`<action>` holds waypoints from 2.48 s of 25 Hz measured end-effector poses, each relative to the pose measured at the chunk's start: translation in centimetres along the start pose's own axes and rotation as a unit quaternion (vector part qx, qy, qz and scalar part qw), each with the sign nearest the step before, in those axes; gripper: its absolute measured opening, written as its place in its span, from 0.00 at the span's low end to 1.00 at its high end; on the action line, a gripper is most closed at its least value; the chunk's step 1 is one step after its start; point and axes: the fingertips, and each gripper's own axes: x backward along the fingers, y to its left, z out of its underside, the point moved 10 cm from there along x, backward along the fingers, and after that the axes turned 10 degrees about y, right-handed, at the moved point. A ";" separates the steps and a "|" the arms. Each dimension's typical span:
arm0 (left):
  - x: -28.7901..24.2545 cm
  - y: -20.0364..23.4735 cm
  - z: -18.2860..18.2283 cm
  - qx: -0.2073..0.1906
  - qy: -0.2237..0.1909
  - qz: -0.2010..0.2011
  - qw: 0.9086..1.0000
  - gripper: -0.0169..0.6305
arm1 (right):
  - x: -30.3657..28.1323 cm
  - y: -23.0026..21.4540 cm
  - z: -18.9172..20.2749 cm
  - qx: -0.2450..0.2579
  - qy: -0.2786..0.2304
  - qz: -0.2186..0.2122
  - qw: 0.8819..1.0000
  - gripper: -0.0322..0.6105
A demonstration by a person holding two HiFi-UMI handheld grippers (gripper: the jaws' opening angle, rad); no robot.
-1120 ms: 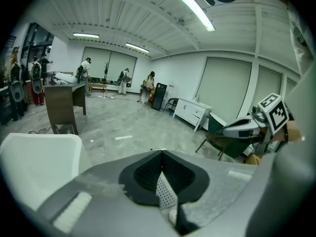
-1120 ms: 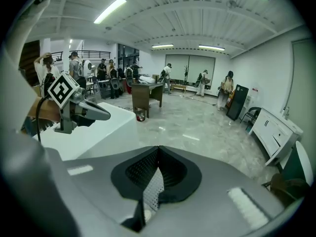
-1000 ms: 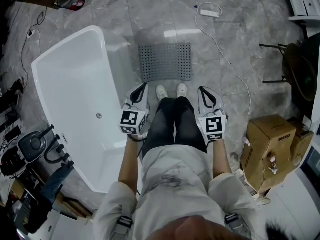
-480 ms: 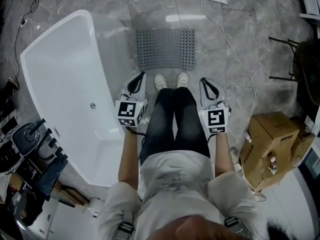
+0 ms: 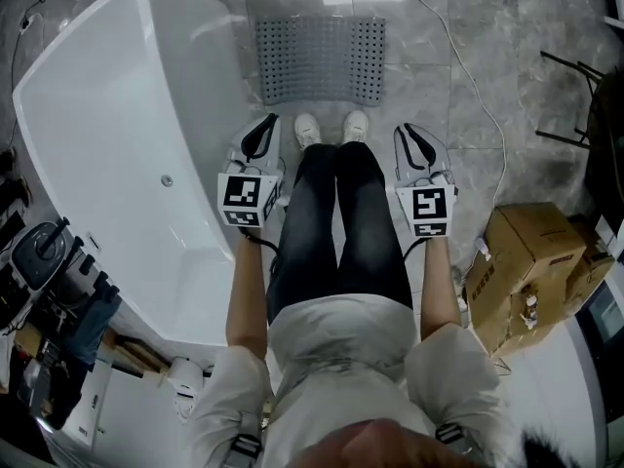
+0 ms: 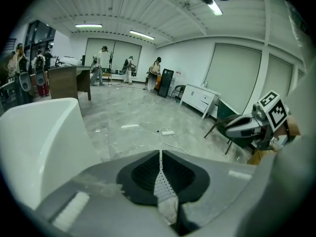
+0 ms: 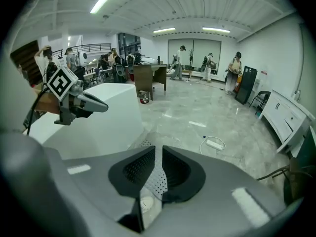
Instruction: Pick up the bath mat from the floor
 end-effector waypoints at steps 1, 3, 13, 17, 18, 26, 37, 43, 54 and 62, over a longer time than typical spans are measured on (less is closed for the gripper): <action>-0.4 0.0 0.5 0.001 0.006 -0.002 1.000 0.04 | -0.5 -0.1 0.6 -0.003 0.005 -0.003 1.000 0.13; -1.3 0.3 1.6 -0.010 0.020 -0.011 1.000 0.04 | -1.6 -0.2 1.6 -0.006 0.015 -0.006 1.000 0.14; -6.5 1.6 5.5 0.013 0.031 -0.022 0.999 0.04 | -7.4 -0.7 6.6 -0.014 0.062 -0.019 0.998 0.19; -8.8 2.1 7.2 0.024 0.038 -0.023 0.999 0.04 | -9.6 -0.9 8.5 -0.024 0.077 -0.023 0.996 0.21; -9.3 2.3 7.7 0.025 0.039 -0.024 0.999 0.04 | -10.2 -1.0 8.9 -0.025 0.080 -0.023 0.996 0.21; -12.8 4.2 10.7 0.030 0.056 -0.031 0.997 0.05 | -15.0 -1.8 11.5 -0.032 0.103 -0.023 0.994 0.26; -19.0 7.5 15.8 0.047 0.093 -0.040 0.994 0.10 | -22.4 -3.1 15.5 -0.057 0.132 -0.009 0.990 0.26; -22.2 9.0 18.3 0.057 0.117 -0.038 0.991 0.15 | -25.9 -3.8 18.0 -0.064 0.156 -0.008 0.986 0.27; -27.5 11.5 22.8 0.063 0.152 -0.049 0.985 0.21 | -32.0 -4.8 22.1 -0.061 0.182 -0.012 0.981 0.30; -31.0 13.6 26.1 0.071 0.176 -0.060 0.980 0.26 | -36.4 -5.2 25.4 -0.045 0.226 -0.023 0.973 0.35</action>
